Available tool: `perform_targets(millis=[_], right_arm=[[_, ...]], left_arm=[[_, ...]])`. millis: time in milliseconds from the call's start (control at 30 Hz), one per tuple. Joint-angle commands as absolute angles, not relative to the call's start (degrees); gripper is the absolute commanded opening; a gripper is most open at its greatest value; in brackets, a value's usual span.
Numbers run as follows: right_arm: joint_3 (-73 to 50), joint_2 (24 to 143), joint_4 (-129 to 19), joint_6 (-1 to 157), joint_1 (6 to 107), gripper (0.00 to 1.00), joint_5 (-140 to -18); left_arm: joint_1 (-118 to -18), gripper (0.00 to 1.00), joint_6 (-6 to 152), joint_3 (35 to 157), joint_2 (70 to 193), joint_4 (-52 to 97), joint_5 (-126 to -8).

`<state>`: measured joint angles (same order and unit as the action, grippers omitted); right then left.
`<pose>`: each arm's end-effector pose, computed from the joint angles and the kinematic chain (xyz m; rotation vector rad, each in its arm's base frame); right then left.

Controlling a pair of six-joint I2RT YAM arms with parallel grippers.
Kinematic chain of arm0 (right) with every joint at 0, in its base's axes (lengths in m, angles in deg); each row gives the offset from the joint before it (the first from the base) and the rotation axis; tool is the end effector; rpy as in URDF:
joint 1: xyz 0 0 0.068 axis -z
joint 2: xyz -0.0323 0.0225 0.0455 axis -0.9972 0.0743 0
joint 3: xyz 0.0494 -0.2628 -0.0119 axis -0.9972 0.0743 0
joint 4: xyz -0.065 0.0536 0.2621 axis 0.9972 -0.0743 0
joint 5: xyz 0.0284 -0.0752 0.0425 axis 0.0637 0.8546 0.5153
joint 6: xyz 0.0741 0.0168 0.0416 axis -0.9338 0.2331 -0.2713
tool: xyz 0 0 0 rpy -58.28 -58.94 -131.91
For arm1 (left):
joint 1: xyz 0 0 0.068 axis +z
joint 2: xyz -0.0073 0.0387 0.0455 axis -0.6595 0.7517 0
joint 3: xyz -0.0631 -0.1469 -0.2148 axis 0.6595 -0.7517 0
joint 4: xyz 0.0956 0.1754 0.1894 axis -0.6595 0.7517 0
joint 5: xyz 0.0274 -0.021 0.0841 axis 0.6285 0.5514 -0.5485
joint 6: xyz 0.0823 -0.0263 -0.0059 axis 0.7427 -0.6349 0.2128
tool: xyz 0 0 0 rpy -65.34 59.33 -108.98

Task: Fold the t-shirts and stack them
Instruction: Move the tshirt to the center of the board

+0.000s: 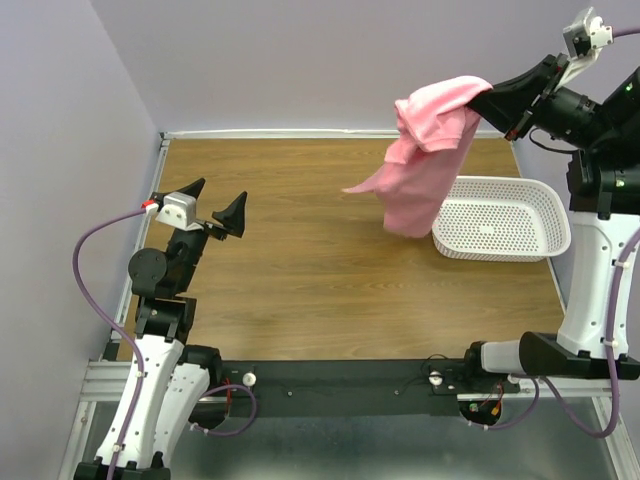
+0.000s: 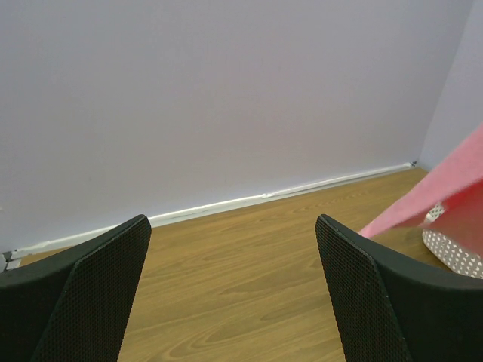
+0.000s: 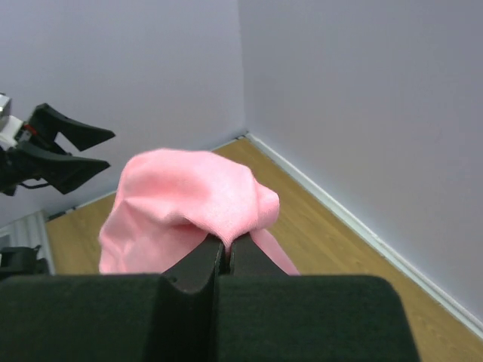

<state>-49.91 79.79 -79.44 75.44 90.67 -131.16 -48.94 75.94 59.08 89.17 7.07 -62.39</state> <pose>0.2504 0.0446 0.5916 -0.7116 1.3381 0.7677 0.1964 -0.0436 0.3744 0.1908 1.2322 -0.3790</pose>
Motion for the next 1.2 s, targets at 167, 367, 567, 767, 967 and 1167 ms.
perform_targets(millis=[167,367,567,767,967,1167], right_arm=[[-52.6,83.7,-73.3,64.8,85.8,0.01,-136.5],[-44.4,82.1,-71.8,66.4,80.8,0.01,-134.0],[-40.1,81.7,-73.5,70.3,77.2,0.05,-131.7],[-36.7,80.9,-74.8,72.8,75.7,0.12,-129.9],[-34.0,80.1,-76.0,75.6,75.0,0.30,-128.0],[-29.8,78.1,-81.0,83.6,75.0,0.76,-116.7]], left_arm=[[-49.2,0.98,76.2,59.8,89.2,5.6,-60.6],[-49.2,0.98,76.3,59.7,89.2,5.6,-60.5],[-49.2,0.98,76.3,59.9,89.5,5.6,-60.1],[-49.2,0.97,76.4,60.0,89.4,5.6,-59.8],[-49.2,0.97,76.4,60.0,89.6,5.6,-59.4],[-49.2,0.97,76.4,59.9,89.2,5.6,-59.4]])
